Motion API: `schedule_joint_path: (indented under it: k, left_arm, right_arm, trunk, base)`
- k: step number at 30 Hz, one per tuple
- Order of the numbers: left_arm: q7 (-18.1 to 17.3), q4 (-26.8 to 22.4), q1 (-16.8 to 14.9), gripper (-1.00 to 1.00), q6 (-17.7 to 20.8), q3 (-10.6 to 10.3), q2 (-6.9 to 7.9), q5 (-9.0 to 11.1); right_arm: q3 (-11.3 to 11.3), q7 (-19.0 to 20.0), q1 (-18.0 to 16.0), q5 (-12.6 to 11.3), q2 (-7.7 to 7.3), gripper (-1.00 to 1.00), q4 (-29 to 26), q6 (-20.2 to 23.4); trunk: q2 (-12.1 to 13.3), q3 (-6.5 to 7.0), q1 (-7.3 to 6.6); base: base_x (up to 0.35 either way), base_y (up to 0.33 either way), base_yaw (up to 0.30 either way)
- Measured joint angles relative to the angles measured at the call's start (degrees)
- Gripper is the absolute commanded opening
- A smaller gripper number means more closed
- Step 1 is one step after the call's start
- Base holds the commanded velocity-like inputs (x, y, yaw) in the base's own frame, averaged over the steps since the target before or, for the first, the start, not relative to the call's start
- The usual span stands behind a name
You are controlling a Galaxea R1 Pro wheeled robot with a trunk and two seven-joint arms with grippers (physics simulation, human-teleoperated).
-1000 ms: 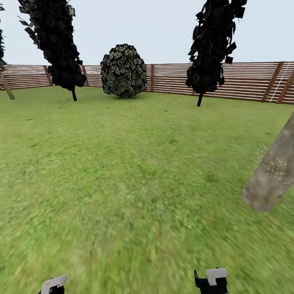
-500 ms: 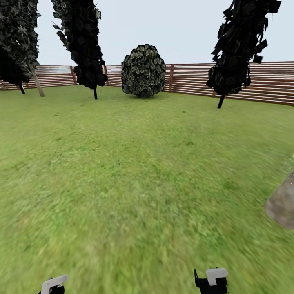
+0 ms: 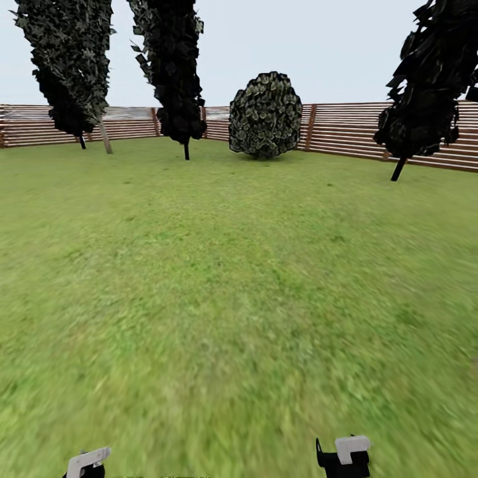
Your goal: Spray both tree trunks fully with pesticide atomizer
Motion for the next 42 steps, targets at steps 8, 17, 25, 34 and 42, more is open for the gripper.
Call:
schedule_joint_path:
  k: [8,17,25,34,42]
  left_arm:
    - [0.0,0.0,0.0,-1.00,-0.1,0.0,-0.07,-0.1]
    - [0.0,0.0,0.0,-1.00,0.0,0.0,-0.03,-0.1]
    - [0.0,0.1,0.0,-1.00,-0.1,0.0,-0.06,-0.1]
    - [0.0,0.1,0.0,-1.00,-0.1,0.0,-0.06,-0.1]
    - [0.0,0.1,0.0,-1.00,-0.1,0.0,-0.05,-0.1]
  right_arm:
    - [0.0,0.0,0.0,0.0,0.00,1.00,0.0,0.0]
    - [0.0,0.0,0.0,0.0,0.05,1.00,0.0,0.0]
    - [0.0,0.0,0.0,0.0,0.05,1.00,0.0,0.0]
    - [0.0,0.0,0.0,0.0,0.06,1.00,0.0,0.0]
    - [0.0,0.0,0.0,0.0,0.07,1.00,0.0,0.0]
  trunk:
    - [0.0,0.00,0.00]
    - [0.0,0.00,0.00]
    - [0.0,0.00,0.00]
    - [0.0,0.00,0.00]
    - [0.0,0.00,0.00]
  base:
    - [0.000,0.000,0.281]
    - [0.000,0.126,0.281]
    - [0.000,0.003,0.281]
    - [0.000,0.000,0.281]
    - [0.000,0.000,0.281]
